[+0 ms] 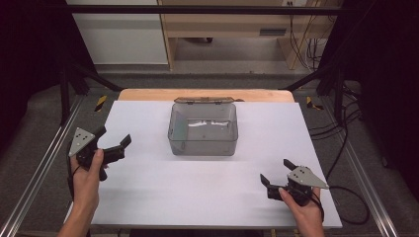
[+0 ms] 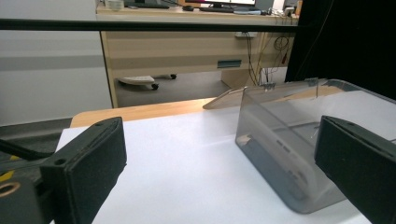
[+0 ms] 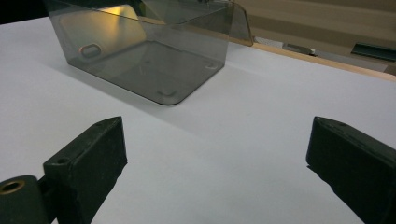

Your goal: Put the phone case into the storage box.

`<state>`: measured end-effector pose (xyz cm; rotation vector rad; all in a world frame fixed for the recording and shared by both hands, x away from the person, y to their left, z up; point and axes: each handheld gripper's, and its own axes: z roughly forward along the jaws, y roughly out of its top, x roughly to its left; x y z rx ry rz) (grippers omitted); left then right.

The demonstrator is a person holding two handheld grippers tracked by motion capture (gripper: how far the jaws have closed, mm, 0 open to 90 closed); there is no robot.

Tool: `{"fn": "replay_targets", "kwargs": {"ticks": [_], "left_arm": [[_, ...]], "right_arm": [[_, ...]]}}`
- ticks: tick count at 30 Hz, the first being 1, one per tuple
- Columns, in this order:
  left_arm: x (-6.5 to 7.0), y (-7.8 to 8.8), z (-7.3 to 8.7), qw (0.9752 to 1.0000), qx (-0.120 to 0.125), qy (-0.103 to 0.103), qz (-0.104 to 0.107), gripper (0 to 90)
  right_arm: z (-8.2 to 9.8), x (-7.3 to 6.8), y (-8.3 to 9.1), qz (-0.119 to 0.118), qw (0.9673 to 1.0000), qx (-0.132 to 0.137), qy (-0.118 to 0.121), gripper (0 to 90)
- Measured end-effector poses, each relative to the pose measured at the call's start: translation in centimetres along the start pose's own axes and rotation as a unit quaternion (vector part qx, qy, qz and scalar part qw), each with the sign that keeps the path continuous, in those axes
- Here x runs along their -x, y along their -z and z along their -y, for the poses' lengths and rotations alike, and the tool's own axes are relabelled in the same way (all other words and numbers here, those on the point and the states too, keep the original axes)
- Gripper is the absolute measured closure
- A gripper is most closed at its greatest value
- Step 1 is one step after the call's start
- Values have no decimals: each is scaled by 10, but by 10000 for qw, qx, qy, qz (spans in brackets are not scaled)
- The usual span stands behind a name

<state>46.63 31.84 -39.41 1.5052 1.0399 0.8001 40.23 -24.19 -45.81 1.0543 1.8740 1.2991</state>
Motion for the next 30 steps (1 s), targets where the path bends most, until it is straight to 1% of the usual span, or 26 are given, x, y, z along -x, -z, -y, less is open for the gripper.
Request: {"fn": "replay_targets", "kwargs": {"ticks": [4, 7, 8, 9, 11, 12, 16, 20, 22, 23, 24, 26, 27, 29, 30], "left_arm": [[-2, 3, 9, 10000, -59, -64, -46, 25], [-1, 7, 17, 9998, -84, -149, -26, 23], [-1, 7, 17, 9998, -84, -149, -26, 23], [0, 9, 20, 9999, -77, -113, 8, 23], [0, 9, 22, 9999, -94, -106, 23, 23], [0, 10, 26, 9999, -100, -65, 38, 23], [2, 12, 32, 9999, -111, -7, 83, 23], [4, 14, 41, 9998, -111, 87, 167, 23], [7, 16, 47, 9996, -96, 139, 245, 23], [7, 16, 47, 9996, -96, 139, 245, 24], [10, 18, 50, 9993, -90, 178, 324, 24], [14, 21, 53, 9990, -71, 185, 404, 24], [14, 21, 53, 9990, -71, 185, 404, 24], [18, 25, 55, 9985, -35, 188, 505, 24], [19, 27, 56, 9985, -10, 181, 525, 23]], "right_arm": [[0, 1, 0, 22, 10000, 17, 0, 55], [0, 1, 0, 41, 10000, 50, 2, 55], [0, 1, 0, 41, 10000, 50, 2, 55], [0, 2, 0, 56, 9999, 89, -4, 55], [0, 2, 0, 64, 9999, 102, -10, 55], [0, 3, 1, 77, 9998, 157, -56, 55], [1, 5, 2, 123, 9996, 253, -80, 55], [1, 8, 3, 161, 9991, 349, -160, 56], [2, 10, 4, 184, 9988, 417, -188, 55], [2, 10, 4, 184, 9988, 417, -188, 55], [2, 11, 4, 187, 9985, 473, -215, 54], [2, 11, 4, 181, 9982, 494, -279, 52], [3, 12, 4, 172, 9981, 511, -292, 52], [3, 12, 4, 173, 9980, 529, -312, 50], [3, 13, 4, 165, 9976, 583, -328, 49]]}}
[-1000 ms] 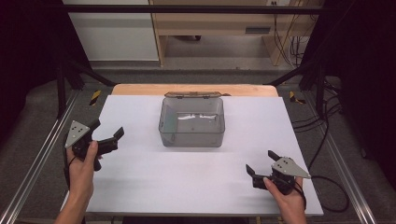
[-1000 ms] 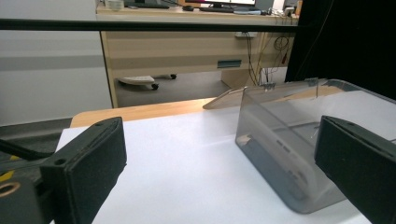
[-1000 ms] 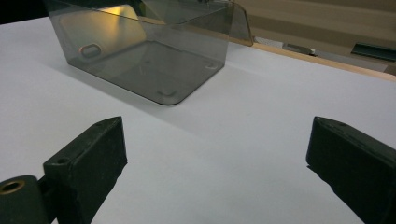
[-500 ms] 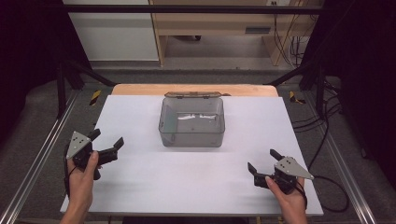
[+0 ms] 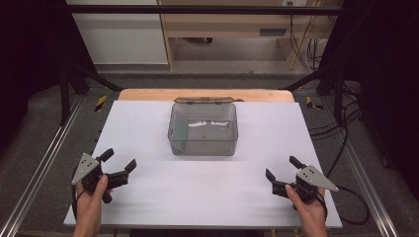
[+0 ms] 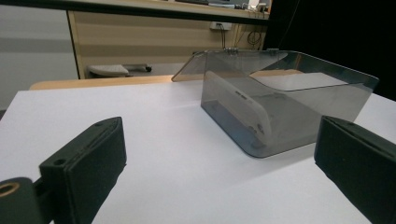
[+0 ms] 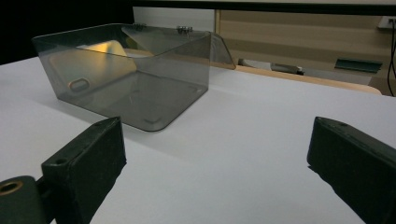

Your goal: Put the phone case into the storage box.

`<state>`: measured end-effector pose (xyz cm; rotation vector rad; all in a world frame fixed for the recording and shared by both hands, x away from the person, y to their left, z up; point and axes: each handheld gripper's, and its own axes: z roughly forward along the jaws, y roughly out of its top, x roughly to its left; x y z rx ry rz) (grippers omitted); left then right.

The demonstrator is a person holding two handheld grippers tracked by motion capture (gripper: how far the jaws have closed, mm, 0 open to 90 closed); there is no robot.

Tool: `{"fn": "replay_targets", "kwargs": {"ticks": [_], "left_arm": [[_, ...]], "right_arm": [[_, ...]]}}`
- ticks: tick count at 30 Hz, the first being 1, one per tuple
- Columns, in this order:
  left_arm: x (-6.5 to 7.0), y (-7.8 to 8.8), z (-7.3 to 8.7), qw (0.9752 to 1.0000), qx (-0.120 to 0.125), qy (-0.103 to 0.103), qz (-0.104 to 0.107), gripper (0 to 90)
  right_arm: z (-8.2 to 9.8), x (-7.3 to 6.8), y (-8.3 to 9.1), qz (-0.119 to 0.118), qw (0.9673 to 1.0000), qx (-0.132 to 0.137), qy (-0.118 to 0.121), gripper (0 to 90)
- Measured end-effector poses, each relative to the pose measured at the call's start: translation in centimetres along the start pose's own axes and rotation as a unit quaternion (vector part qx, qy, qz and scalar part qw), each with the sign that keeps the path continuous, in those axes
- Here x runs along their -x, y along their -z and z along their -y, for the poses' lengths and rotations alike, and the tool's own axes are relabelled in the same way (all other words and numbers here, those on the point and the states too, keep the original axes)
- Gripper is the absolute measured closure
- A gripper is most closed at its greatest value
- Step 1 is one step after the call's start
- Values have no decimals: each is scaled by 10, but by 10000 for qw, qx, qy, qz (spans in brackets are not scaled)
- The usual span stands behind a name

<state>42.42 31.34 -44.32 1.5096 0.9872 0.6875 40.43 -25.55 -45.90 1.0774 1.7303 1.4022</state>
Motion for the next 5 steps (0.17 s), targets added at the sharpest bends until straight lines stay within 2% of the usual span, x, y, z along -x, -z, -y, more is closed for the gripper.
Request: {"fn": "replay_targets", "kwargs": {"ticks": [1, 5], "left_arm": [[2, 4, 0, 10000, 56, -79, -9, 23], [3, 9, -3, 9996, 219, -146, -78, 23]], "right_arm": [[0, 0, 0, 8, 10000, 11, -12, 48], [0, 0, 0, 33, 10000, 24, -17, 48]]}}
